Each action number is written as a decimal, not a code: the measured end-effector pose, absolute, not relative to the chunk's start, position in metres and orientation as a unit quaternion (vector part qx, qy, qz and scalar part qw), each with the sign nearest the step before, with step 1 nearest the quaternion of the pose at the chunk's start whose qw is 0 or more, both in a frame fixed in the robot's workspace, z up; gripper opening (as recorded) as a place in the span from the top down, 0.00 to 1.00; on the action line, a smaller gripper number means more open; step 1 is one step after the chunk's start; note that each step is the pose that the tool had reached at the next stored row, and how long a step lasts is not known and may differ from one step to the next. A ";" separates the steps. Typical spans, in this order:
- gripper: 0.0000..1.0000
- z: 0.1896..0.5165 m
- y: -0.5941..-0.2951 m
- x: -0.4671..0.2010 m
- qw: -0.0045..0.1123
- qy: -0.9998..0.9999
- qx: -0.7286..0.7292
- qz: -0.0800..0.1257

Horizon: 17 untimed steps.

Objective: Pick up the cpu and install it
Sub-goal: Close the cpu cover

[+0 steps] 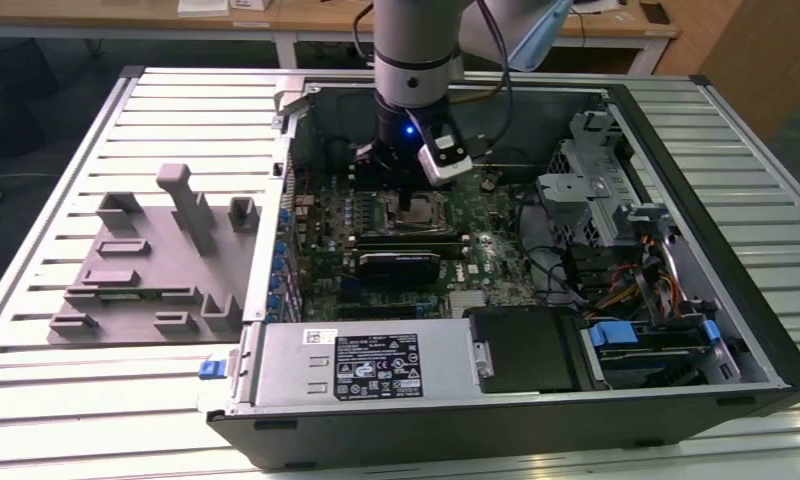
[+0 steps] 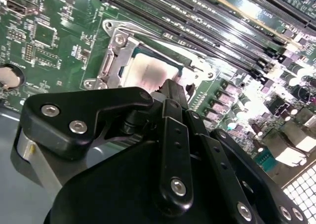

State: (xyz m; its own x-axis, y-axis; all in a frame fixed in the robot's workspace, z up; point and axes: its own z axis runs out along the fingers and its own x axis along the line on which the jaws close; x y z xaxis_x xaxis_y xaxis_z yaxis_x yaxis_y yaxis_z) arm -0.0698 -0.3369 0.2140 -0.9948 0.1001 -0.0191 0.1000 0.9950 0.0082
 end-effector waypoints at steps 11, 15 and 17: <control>0.89 0.207 -0.339 -0.078 0.010 0.999 0.050 0.006; 0.89 0.205 -0.340 -0.078 0.010 0.999 0.050 0.006; 0.89 0.204 -0.340 -0.079 0.010 0.999 0.049 0.007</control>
State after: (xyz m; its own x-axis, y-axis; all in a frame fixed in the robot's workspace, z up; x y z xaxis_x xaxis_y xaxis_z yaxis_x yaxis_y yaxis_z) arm -0.0785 -0.3395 0.2038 -0.9950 0.0979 -0.0184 0.0976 0.9951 0.0149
